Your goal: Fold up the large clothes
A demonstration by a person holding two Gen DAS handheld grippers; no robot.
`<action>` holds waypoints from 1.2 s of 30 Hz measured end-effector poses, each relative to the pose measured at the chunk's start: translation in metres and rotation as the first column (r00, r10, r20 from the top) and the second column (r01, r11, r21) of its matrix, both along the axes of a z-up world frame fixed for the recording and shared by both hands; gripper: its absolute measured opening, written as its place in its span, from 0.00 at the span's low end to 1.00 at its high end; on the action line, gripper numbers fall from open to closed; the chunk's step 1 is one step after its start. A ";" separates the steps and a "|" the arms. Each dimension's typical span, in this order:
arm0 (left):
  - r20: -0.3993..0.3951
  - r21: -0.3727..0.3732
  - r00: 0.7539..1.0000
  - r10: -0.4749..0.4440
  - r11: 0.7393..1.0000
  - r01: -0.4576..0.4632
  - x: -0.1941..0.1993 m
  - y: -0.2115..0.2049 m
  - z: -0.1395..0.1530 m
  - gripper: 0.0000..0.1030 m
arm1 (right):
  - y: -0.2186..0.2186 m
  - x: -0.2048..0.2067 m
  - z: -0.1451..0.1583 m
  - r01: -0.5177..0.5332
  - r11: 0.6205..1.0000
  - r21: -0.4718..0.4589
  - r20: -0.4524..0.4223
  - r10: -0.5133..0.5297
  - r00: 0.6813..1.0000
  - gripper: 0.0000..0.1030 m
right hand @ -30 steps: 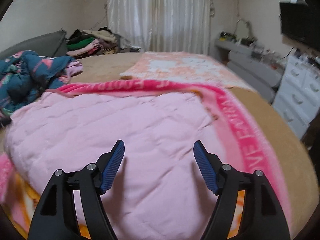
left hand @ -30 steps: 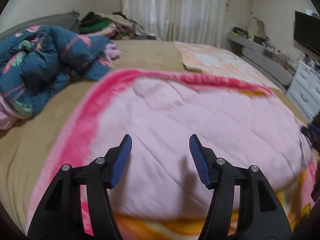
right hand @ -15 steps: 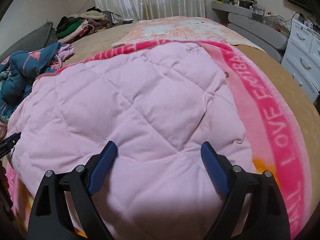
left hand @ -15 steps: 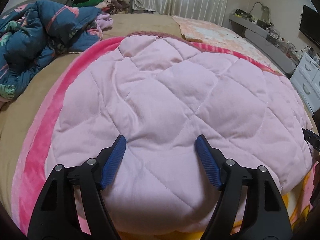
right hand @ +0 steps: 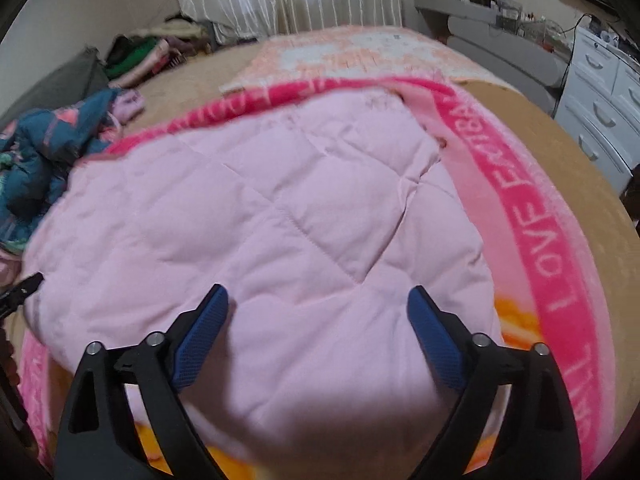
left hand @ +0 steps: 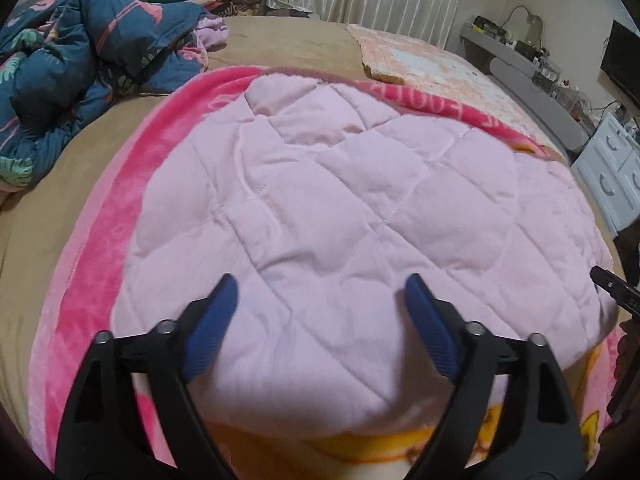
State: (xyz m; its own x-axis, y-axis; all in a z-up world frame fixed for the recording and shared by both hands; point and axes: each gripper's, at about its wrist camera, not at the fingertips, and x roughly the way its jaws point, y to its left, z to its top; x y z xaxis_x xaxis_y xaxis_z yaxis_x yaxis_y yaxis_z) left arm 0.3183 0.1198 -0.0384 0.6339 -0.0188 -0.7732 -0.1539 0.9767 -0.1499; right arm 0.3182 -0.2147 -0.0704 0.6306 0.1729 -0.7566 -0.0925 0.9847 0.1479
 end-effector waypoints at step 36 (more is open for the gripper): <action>0.177 0.050 0.984 0.003 0.999 -0.012 -0.158 -0.006 0.095 0.91 | -0.026 -0.206 0.117 -0.013 0.994 0.111 0.305 -0.022 0.952 0.96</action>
State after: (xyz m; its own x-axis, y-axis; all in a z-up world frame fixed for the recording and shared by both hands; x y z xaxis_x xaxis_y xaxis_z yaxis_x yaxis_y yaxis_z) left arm 0.1600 0.1142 0.0567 0.7609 0.0232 -0.6485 -0.1369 0.9826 -0.1254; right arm 0.1119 -0.2407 0.0462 0.8292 0.2407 -0.5044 -0.1456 0.9644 0.2208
